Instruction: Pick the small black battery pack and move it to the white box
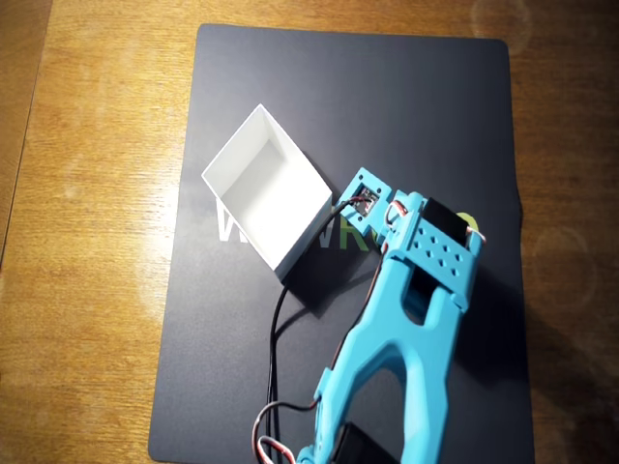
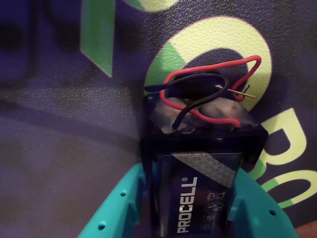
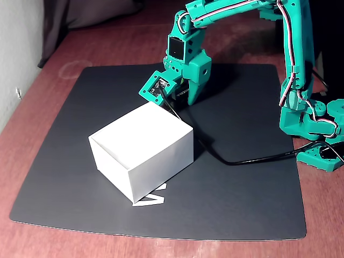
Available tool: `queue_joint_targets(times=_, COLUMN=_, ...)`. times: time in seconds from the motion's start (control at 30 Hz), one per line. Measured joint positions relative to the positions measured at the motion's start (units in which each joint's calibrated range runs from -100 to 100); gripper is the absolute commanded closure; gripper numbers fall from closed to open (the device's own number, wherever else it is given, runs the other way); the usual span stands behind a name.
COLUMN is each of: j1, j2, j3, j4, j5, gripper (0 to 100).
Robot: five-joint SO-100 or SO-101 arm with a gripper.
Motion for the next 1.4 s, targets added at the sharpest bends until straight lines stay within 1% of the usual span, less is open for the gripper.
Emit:
queue_joint_targets(times=0.13, j1=0.87, j2=0.08, j3=-0.45, j4=2.09, j5=0.00, gripper=86)
queue_joint_targets(times=0.23, j1=1.85, j2=0.08, j3=-0.55, j4=2.97, j5=0.00, gripper=91)
queue_joint_targets(times=0.4, j1=1.98, j2=0.08, j3=-0.55, j4=3.05, j5=0.00, gripper=91)
queue_joint_targets(times=0.5, j1=1.98, j2=0.08, j3=-0.55, j4=3.05, j5=0.00, gripper=94)
queue_joint_targets(times=1.2, j1=2.35, j2=0.08, j3=-0.91, j4=3.14, j5=0.00, gripper=95)
queue_joint_targets(times=1.27, j1=2.35, j2=0.08, j3=-0.91, j4=3.14, j5=0.00, gripper=96)
queue_joint_targets(times=1.33, j1=2.35, j2=0.08, j3=-0.91, j4=3.14, j5=0.00, gripper=99)
queue_joint_targets(times=1.4, j1=2.35, j2=0.08, j3=-0.91, j4=3.14, j5=0.00, gripper=99)
